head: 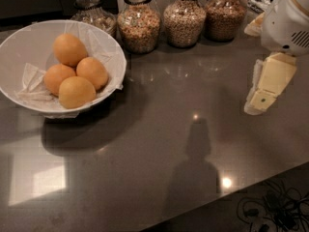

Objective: Pick orange from white bowl

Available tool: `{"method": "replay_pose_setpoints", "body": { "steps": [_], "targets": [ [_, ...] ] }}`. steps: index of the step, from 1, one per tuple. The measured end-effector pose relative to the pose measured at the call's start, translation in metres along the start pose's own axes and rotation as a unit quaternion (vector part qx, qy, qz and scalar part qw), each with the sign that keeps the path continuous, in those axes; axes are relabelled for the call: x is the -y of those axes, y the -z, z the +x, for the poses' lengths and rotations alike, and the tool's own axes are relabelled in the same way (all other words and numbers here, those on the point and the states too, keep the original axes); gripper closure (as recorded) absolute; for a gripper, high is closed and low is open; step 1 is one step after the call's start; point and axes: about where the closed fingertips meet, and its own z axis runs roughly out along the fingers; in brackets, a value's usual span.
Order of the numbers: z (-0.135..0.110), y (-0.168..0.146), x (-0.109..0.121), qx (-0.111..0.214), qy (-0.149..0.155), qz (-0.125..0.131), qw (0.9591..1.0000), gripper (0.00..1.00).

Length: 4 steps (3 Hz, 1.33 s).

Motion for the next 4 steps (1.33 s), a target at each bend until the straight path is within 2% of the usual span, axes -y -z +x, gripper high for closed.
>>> {"method": "replay_pose_setpoints", "body": {
  "steps": [1,2,3,4],
  "targets": [
    [-0.055,-0.025,0.024,0.029,0.039,0.004,0.9988,0.00],
    [-0.119,-0.046,0.040,0.063,0.084,-0.004,0.9944,0.00],
    [-0.171,-0.050,0.042,0.102,0.128,-0.013,0.9864,0.00],
    [-0.171,-0.050,0.042,0.102,0.128,-0.013,0.9864,0.00]
  ]
}}
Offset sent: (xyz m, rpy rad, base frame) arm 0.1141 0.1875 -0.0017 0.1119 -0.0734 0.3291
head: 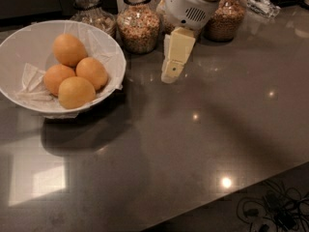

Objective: Pick orange from white bowl

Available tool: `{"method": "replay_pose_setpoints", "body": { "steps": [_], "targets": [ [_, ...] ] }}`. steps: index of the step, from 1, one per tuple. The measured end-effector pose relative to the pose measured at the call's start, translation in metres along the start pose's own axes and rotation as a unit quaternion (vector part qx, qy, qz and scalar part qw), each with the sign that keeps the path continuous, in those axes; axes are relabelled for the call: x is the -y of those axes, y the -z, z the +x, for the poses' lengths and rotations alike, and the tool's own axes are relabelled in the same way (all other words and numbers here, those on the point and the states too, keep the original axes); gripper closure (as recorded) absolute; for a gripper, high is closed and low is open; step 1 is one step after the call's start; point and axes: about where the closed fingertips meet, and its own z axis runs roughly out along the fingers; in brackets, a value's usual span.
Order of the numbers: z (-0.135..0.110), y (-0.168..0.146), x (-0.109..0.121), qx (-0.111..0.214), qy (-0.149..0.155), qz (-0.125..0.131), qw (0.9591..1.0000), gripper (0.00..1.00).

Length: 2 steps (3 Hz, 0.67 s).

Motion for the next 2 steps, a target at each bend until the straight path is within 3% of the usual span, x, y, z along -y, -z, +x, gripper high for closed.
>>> {"method": "replay_pose_setpoints", "body": {
  "steps": [1,2],
  "targets": [
    [-0.017,-0.006,0.006,0.025,0.009,0.016,0.9995,0.00],
    [-0.068,-0.021,0.033,0.081,0.023,0.043,0.9955,0.00]
  ]
}}
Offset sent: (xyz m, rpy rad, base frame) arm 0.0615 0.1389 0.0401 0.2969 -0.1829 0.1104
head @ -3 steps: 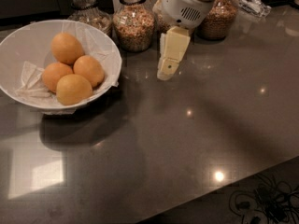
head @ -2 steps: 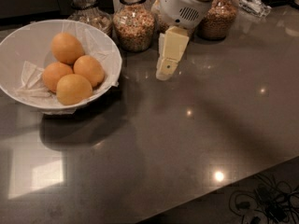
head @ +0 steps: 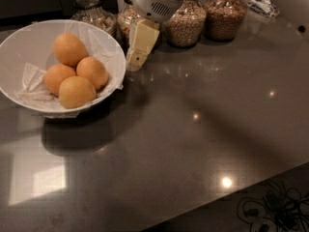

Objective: Pick orange from white bowl

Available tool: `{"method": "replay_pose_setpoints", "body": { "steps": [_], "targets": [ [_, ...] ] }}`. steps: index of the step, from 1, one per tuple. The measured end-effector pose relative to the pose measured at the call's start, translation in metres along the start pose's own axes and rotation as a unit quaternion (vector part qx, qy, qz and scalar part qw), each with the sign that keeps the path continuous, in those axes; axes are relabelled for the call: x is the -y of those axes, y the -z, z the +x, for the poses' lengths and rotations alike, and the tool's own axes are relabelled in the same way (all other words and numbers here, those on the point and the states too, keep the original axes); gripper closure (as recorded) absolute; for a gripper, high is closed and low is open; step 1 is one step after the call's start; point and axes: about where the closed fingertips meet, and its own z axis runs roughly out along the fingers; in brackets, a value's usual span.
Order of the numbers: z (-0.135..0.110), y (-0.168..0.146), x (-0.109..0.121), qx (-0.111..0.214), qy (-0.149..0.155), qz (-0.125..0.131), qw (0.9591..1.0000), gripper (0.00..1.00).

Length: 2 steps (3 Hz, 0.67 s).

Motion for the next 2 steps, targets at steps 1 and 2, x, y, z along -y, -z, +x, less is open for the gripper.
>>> {"method": "replay_pose_setpoints", "body": {
  "steps": [1,2],
  "targets": [
    [-0.037,-0.036,0.032,0.039,-0.008,0.001,0.9992,0.00],
    [-0.077,-0.071,0.057,0.081,-0.009,-0.014,0.9966,0.00]
  ]
}}
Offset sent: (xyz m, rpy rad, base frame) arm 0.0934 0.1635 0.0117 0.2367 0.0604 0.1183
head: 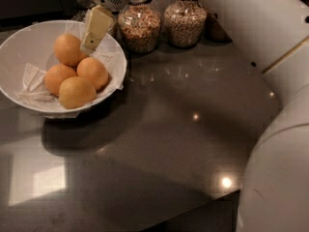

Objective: Pick orange from white bowl

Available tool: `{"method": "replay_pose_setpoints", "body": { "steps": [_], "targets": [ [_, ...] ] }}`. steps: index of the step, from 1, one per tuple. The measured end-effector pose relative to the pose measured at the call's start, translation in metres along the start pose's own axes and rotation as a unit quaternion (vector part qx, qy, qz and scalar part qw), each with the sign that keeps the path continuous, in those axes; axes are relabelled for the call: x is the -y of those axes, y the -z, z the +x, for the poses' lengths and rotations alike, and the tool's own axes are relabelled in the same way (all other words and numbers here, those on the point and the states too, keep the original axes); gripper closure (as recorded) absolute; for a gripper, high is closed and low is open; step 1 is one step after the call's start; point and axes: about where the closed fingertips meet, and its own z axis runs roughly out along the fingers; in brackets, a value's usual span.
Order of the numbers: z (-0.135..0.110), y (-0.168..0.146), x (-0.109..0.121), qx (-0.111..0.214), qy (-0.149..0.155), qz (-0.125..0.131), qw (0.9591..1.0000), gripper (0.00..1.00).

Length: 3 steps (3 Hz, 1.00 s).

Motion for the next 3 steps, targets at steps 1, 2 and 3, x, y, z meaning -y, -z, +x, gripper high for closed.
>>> {"method": "replay_pose_setpoints", "body": {
  "steps": [1,2,3],
  "targets": [
    [-0.018,-0.033,0.012,0.029,-0.007,-0.022,0.9993,0.00],
    [-0.018,-0.033,0.012,0.029,-0.007,-0.022,0.9993,0.00],
    [-0.023,-0.046,0.005,0.043,-0.028,-0.018,0.9985,0.00]
  ]
}}
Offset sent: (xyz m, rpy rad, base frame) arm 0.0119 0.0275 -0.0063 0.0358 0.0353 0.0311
